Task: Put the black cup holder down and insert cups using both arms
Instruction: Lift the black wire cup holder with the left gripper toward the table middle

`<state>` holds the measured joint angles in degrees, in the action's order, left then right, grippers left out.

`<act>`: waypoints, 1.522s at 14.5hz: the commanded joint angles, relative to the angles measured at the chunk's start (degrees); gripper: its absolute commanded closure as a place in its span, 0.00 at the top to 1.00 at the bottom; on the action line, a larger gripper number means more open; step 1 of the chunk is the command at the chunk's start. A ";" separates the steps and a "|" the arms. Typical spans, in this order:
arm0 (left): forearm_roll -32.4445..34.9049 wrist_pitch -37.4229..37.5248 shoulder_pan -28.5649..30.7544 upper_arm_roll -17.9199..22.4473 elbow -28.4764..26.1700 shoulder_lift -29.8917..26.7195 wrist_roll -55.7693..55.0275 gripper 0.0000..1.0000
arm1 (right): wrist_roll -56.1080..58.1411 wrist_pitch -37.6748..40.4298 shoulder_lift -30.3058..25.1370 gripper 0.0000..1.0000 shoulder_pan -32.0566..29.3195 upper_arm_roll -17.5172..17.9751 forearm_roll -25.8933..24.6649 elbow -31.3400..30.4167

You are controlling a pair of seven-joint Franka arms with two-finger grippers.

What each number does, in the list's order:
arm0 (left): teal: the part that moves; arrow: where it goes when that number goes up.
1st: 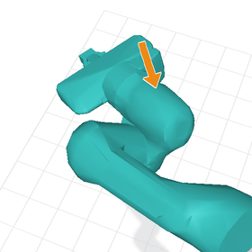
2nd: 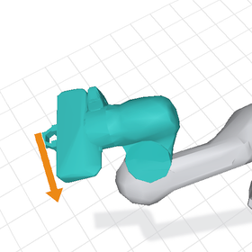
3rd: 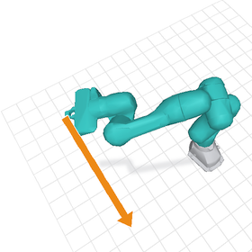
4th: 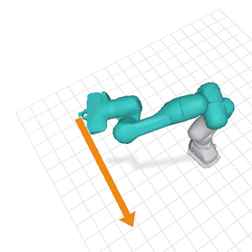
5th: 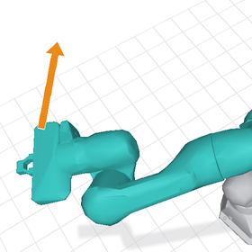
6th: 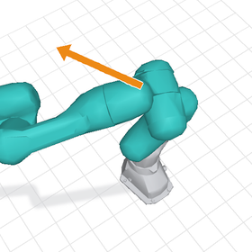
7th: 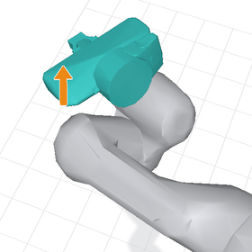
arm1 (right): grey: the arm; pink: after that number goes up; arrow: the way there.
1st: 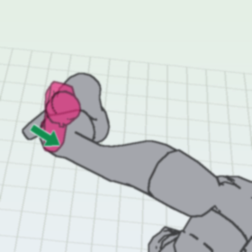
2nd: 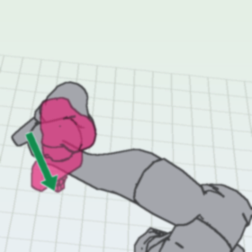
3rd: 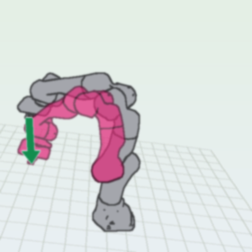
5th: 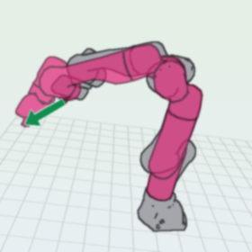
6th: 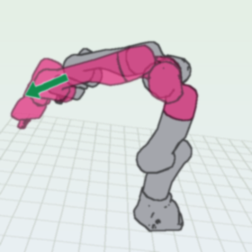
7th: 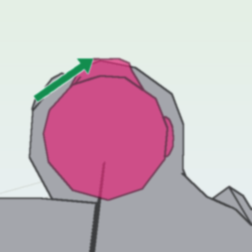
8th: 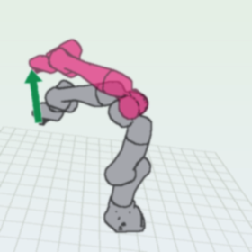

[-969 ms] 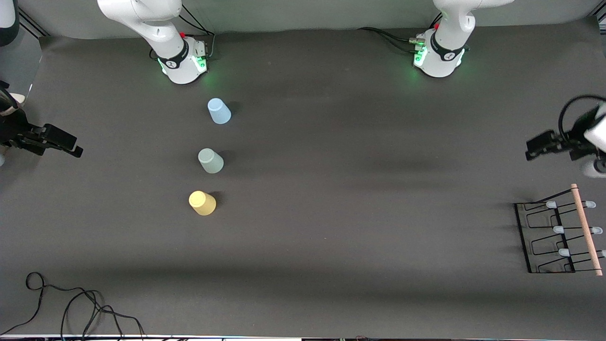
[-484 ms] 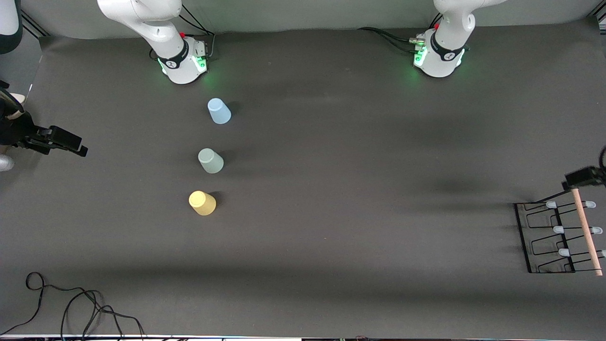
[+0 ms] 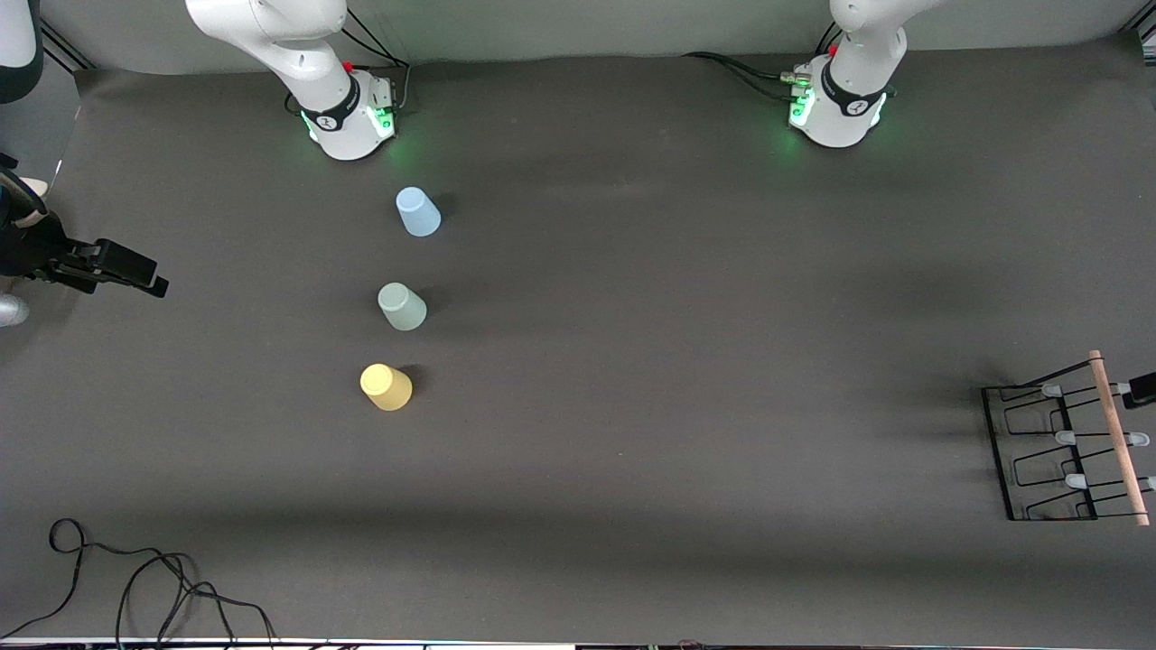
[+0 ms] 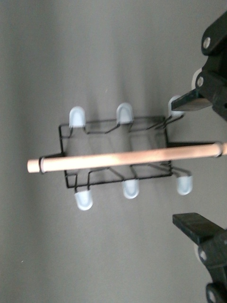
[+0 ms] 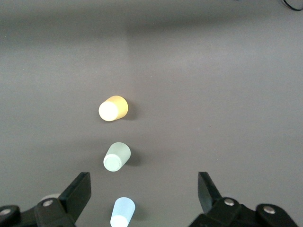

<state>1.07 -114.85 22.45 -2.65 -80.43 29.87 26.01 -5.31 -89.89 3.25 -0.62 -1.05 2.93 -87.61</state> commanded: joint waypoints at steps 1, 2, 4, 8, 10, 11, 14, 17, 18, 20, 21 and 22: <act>-0.10 -1.25 -0.21 -0.51 2.03 2.29 0.97 0.95 | -0.05 0.59 0.18 1.00 -0.08 0.25 -0.82 0.60; -0.45 -1.43 -0.56 -0.60 2.12 3.08 0.10 0.93 | 0.04 0.59 0.18 1.00 -0.08 0.25 -0.82 0.60; -0.45 -3.01 -1.09 -0.69 2.03 4.40 -1.92 0.91 | 0.04 0.59 0.18 1.00 -0.08 0.25 -0.82 0.60; -0.19 -3.19 -0.21 -0.69 2.03 6.86 -2.11 0.66 | 0.04 0.68 0.18 1.00 -0.08 0.25 -0.82 0.60; 0.34 -3.19 -0.57 -0.60 2.03 6.87 -1.84 0.43 | 0.04 0.68 0.18 1.00 -0.08 0.17 -0.91 0.60; 0.52 -3.19 -0.65 -0.60 2.12 6.87 -1.67 0.25 | 0.13 0.68 0.18 1.00 -0.08 0.25 -0.82 0.60; 2.79 -3.19 -1.00 -0.60 2.29 7.13 -0.53 0.00 | 0.39 0.68 0.18 1.00 -0.17 0.25 -0.82 0.60; 3.33 -0.65 -1.36 -0.86 4.49 6.43 -0.87 0.00 | 0.65 0.68 0.18 1.00 -0.26 0.17 -0.82 0.68; 3.33 2.93 -2.14 -0.95 6.41 6.25 -0.96 0.00 | 0.57 0.68 0.18 1.00 -0.17 0.17 -0.82 0.68; 2.98 11.27 -5.21 -0.87 11.41 6.16 -3.58 0.00 | 0.65 0.68 0.18 1.00 -0.17 0.17 -0.82 0.60; 2.54 12.70 -6.53 -1.04 11.79 5.55 -7.25 0.00 | 0.74 0.68 0.18 1.00 -0.26 0.17 -0.82 0.68; 2.71 13.15 -8.72 -1.04 11.61 4.50 -12.86 0.00 | 0.66 0.68 0.18 1.00 -0.17 0.17 -0.82 0.60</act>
<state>3.17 -105.23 17.67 -4.12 -71.12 35.96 20.76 -5.31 -89.86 3.26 -0.63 -1.05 2.93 -87.62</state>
